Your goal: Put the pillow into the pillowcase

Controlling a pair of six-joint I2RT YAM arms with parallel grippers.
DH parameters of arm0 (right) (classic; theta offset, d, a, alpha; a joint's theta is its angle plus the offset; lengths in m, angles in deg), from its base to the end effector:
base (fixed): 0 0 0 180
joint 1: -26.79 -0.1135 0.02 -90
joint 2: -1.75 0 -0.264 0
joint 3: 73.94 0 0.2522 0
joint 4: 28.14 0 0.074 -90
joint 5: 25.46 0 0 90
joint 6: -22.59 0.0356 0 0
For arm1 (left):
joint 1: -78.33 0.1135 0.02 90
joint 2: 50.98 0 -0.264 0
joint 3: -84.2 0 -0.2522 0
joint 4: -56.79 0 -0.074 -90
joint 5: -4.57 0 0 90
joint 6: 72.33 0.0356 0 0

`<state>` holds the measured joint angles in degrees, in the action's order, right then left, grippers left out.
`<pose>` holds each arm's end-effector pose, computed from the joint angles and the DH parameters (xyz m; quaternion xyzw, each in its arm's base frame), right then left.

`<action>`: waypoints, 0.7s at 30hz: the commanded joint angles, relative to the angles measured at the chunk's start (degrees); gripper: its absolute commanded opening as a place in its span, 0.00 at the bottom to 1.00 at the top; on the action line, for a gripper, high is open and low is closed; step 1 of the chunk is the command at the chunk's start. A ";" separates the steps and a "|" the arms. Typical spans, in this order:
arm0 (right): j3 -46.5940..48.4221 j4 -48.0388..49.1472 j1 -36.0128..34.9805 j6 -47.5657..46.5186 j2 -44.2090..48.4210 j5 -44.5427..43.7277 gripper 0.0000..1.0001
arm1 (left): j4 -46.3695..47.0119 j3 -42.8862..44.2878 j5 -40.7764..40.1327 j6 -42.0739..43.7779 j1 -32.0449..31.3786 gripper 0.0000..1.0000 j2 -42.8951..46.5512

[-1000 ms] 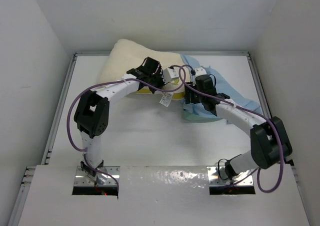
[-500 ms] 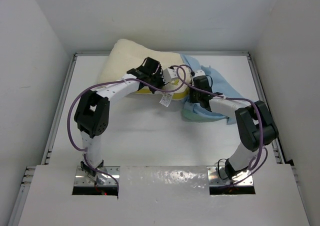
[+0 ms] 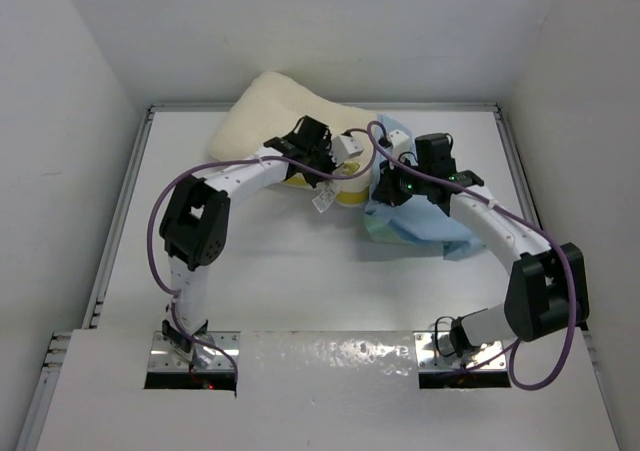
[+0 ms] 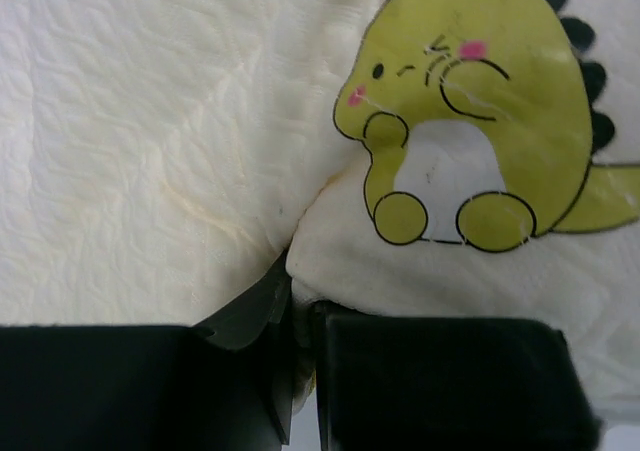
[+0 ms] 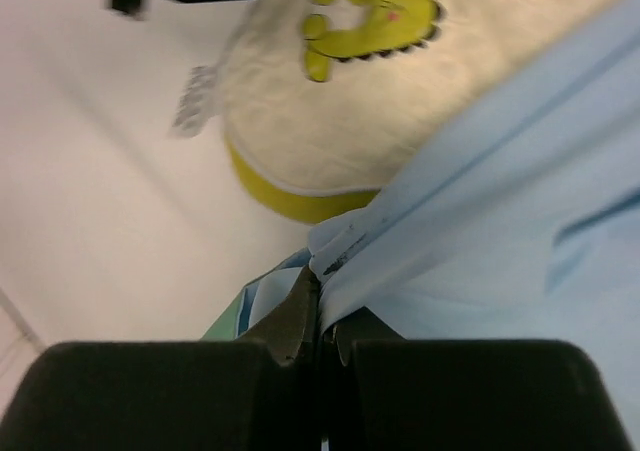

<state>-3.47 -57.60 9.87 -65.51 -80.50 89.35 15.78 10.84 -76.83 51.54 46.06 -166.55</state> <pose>0.2934 0.1049 0.2535 -0.2042 0.8703 0.2589 0.3657 0.3805 -0.2466 0.2289 0.5327 0.7711 -0.0657 0.3425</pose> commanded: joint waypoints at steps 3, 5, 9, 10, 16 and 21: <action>2.53 -3.38 -1.62 3.11 0.00 18.93 0.00 | 9.57 1.60 -2.18 -7.04 -1.57 0.00 -2.02; 4.45 -3.36 -2.05 4.26 -1.58 23.95 0.00 | 8.88 4.14 -1.92 -10.20 -1.48 0.00 -5.01; 4.65 -4.96 -2.32 4.17 -2.12 25.98 0.00 | 2.82 15.10 4.82 -17.06 -0.25 0.00 -10.99; 3.42 -0.69 -2.23 5.13 -1.59 22.94 0.00 | 1.94 15.75 5.98 -17.60 -0.25 0.00 -11.52; -9.22 25.57 -2.41 27.67 1.48 11.69 0.20 | 2.99 14.70 15.19 -23.93 -0.25 0.00 -10.20; -8.29 15.64 -2.23 28.61 3.06 -15.65 0.85 | 0.45 13.20 23.72 -23.33 -0.25 0.14 -9.59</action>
<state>-13.63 -42.56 7.96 -41.91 -80.09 87.69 13.95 22.80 -62.34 31.65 45.80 -177.32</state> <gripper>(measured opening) 0.818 0.118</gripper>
